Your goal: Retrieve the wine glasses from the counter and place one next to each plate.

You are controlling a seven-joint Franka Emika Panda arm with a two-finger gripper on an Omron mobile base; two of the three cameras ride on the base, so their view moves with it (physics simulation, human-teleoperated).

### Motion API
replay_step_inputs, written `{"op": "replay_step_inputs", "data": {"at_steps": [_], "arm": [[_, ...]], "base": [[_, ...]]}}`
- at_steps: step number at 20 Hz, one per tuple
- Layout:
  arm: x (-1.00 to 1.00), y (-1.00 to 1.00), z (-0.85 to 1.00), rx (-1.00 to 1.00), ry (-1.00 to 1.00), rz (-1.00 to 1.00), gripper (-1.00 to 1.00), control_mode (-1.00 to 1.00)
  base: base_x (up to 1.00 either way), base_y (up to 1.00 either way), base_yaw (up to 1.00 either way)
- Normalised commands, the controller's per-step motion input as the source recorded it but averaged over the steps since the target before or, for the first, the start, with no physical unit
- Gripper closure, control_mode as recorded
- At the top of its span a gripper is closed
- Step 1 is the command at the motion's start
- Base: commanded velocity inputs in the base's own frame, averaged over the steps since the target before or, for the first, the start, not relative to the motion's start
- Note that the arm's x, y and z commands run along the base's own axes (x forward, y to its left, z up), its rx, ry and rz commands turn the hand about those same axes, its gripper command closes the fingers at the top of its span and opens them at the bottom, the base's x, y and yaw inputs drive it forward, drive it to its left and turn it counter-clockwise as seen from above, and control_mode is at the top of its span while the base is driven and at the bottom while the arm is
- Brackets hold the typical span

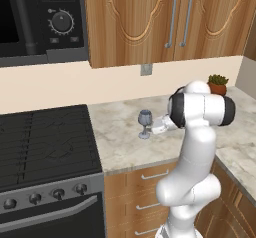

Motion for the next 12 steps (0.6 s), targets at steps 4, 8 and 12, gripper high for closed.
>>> {"op": "replay_step_inputs", "data": {"at_steps": [4, 8, 12], "arm": [[0.18, 0.16, -0.11, 0.00, 0.00, 0.00, -1.00, -1.00], [0.17, 0.18, -0.17, -0.01, 0.00, 0.00, -1.00, -1.00], [0.15, 0.13, -0.18, 0.00, 0.01, 0.00, -1.00, -1.00]], "base": [[0.00, 0.00, 0.00], [0.00, 0.00, 0.00], [0.00, 0.00, 0.00]]}}
